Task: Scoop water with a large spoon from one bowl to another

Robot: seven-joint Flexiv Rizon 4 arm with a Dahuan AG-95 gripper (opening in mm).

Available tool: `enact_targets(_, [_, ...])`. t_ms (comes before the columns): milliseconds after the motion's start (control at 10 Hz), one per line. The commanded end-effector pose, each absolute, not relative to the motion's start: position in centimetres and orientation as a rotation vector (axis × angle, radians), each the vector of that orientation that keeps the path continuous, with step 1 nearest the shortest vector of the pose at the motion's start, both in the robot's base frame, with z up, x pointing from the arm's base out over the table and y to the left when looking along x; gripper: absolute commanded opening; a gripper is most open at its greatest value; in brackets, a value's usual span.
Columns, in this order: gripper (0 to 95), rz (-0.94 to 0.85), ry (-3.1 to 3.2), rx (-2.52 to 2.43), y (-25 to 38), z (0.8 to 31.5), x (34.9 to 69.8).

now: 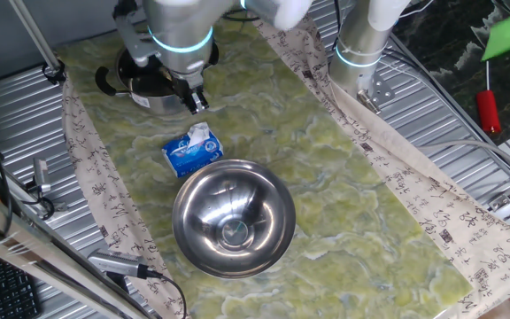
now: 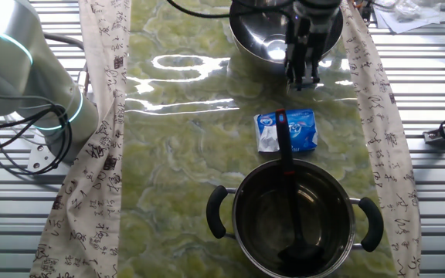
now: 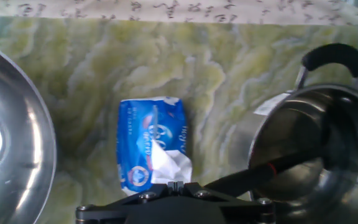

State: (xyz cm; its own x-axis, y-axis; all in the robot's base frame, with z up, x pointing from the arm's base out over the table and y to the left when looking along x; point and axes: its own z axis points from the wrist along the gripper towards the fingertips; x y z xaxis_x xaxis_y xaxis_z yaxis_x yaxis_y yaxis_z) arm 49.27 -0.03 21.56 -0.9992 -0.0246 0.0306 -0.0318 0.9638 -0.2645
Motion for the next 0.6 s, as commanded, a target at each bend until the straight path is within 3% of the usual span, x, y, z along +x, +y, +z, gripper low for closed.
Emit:
enact_targets(100, [0.0,0.478,-3.079,0.032,-0.2,21.3,49.0])
enact_targets(600, [0.0,0.701,-3.037,0.038,-0.7,20.4,47.4])
